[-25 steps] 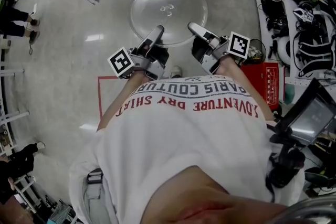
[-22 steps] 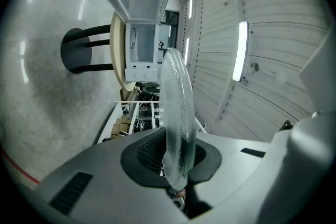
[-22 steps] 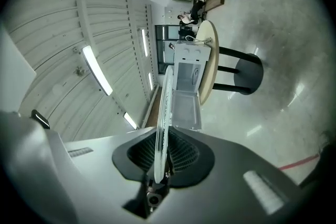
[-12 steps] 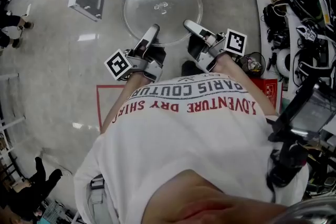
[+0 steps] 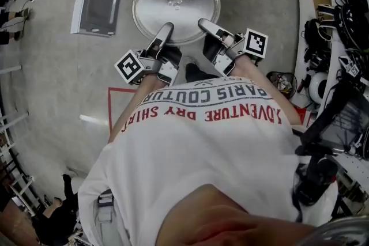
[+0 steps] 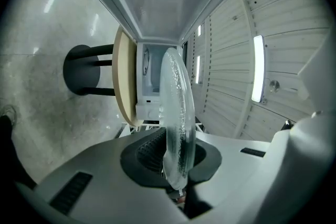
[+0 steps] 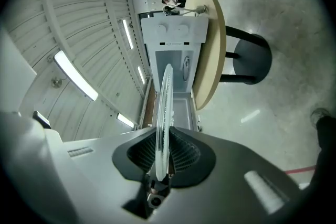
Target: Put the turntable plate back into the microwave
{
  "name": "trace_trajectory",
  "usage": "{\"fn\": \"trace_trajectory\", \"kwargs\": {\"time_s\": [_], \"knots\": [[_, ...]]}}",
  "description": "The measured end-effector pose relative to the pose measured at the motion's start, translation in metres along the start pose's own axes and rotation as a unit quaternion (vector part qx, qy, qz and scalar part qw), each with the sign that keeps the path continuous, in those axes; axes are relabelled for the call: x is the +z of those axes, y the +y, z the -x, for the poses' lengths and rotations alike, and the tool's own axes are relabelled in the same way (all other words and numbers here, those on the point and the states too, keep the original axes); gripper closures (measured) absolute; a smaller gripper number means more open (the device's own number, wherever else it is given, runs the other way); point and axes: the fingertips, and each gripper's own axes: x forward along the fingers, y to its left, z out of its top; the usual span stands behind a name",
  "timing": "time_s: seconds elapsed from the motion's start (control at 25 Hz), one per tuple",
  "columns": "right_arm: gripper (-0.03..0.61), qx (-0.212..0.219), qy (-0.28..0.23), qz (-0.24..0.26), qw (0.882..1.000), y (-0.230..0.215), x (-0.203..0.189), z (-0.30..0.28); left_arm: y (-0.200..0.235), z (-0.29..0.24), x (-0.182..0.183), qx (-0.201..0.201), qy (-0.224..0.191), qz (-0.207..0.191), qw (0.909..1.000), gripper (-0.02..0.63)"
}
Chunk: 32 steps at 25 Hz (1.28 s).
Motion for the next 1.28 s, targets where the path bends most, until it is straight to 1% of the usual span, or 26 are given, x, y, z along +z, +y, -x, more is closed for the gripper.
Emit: {"fn": "trace_trajectory", "kwargs": {"time_s": [0.16, 0.28, 0.48, 0.6, 0.76, 0.88, 1.08, 1.28], "knots": [[0.546, 0.005, 0.008, -0.013, 1.0, -0.022, 0.048, -0.037, 0.021, -0.045, 0.039, 0.013, -0.008, -0.005, 0.9999, 0.589], [0.546, 0.001, 0.028, -0.017, 0.999, -0.039, 0.07, -0.062, 0.037, -0.066, 0.065, 0.025, -0.018, -0.01, 0.9995, 0.589], [0.546, 0.013, 0.054, -0.004, 0.998, -0.057, 0.104, -0.097, 0.055, -0.113, 0.097, 0.019, -0.029, -0.03, 0.9989, 0.589], [0.546, 0.021, 0.059, -0.013, 0.998, -0.061, 0.108, -0.13, 0.061, -0.125, 0.122, 0.02, -0.037, -0.021, 0.9989, 0.589], [0.546, 0.006, 0.046, -0.032, 0.998, -0.076, 0.131, -0.167, 0.074, -0.147, 0.16, 0.031, -0.037, -0.009, 0.9988, 0.589], [0.546, 0.01, 0.043, -0.033, 0.999, -0.078, 0.142, -0.18, 0.075, -0.157, 0.173, 0.029, -0.037, -0.012, 0.9988, 0.589], [0.548, 0.021, 0.02, -0.035, 0.999, -0.075, 0.149, -0.185, 0.07, -0.164, 0.18, 0.023, -0.037, -0.032, 0.9985, 0.589], [0.548, 0.028, 0.019, -0.035, 0.999, -0.077, 0.152, -0.193, 0.072, -0.167, 0.186, 0.024, -0.044, -0.033, 0.9982, 0.589]]}}
